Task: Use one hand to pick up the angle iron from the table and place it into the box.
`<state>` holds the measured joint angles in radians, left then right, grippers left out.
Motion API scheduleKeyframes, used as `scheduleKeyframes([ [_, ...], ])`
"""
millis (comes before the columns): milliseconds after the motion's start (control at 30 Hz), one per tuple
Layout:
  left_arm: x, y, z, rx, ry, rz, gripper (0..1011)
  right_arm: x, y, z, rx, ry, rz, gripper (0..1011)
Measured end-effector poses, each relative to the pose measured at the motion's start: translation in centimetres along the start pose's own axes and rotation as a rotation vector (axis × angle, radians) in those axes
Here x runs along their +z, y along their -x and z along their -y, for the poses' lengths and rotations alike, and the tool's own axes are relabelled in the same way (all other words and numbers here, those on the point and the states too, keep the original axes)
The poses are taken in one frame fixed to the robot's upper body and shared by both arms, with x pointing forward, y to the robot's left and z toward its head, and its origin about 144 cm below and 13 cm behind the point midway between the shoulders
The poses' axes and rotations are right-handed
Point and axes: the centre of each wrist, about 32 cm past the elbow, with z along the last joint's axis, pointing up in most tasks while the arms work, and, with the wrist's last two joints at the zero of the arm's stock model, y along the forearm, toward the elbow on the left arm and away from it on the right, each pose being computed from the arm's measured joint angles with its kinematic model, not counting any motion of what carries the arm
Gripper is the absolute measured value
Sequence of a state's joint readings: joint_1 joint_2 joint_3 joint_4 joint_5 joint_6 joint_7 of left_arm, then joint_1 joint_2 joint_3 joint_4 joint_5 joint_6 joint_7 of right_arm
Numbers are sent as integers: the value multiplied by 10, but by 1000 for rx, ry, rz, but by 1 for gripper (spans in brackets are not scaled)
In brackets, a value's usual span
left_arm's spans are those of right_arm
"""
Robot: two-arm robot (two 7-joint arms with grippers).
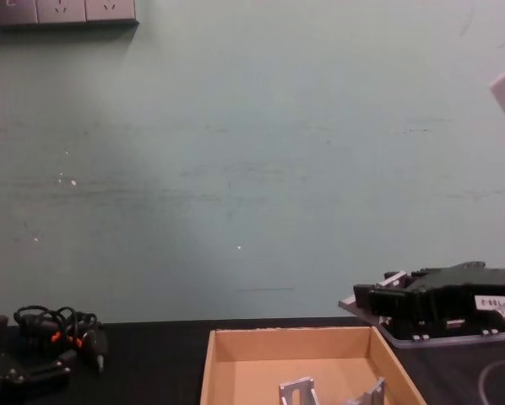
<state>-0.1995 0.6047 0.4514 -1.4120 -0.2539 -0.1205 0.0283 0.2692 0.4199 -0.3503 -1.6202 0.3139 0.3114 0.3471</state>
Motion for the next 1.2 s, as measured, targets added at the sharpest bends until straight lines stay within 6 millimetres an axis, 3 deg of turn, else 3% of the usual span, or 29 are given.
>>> scheduleKeyframes([
  [267,0,0,0,0,0,0,1000,4,-22,-32,-10,68,21,451],
  [667,0,0,0,0,0,0,1000,1,-37,-79,22,171,44,451],
  [1200,0,0,0,0,0,0,1000,-7,-38,-109,46,252,68,451],
])
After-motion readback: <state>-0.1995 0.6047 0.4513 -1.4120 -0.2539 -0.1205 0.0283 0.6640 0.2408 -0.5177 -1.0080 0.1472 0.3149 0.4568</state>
